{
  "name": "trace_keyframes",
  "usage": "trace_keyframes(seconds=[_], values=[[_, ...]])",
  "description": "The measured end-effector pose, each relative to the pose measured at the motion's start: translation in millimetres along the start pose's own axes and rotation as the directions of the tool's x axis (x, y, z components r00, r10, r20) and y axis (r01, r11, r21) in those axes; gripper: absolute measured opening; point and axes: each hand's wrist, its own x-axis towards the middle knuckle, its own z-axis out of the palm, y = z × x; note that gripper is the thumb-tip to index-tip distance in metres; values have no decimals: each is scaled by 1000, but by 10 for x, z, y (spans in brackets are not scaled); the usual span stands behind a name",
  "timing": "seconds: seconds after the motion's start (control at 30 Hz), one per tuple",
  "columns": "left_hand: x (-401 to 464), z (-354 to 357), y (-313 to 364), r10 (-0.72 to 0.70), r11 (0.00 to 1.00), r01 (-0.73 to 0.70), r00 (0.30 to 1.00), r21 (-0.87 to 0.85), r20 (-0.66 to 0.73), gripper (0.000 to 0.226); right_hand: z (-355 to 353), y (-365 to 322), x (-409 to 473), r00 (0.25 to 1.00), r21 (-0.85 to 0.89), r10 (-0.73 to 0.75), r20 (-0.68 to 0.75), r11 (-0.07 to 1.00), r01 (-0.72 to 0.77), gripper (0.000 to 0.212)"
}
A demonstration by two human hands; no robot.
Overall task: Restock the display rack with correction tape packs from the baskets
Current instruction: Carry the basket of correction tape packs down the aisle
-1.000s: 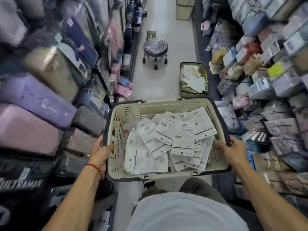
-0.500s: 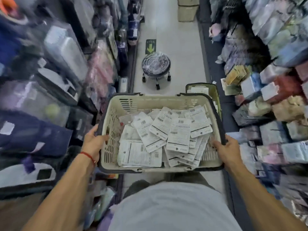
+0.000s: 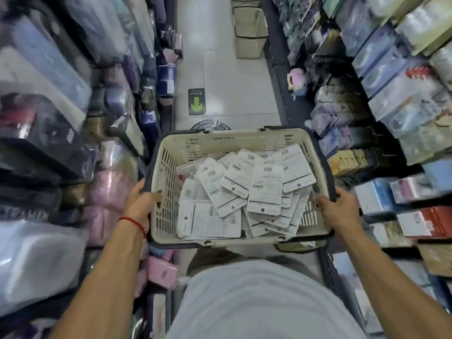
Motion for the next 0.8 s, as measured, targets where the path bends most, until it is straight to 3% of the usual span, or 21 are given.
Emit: trace_keyframes(seconds=[0.27,0.43,0.57,0.8], values=[[1430,714,1233,-92,996,92,994,9,62,52,466,-939,1215,993,-20,2,-116,1000,-5,17],[2103,1244,1945,-48,998,48,999,32,14,52,734,-1284,2173,997,40,68,-37,997,-66,30],[2453,1640,2470,-14,998,14,1000,61,2,56,833,-1584,2886,997,77,74,9,994,-74,10],[3155,2177,3235,-16,994,13,1000,105,25,60,940,-2132,3895,994,117,111,-14,987,-109,12]])
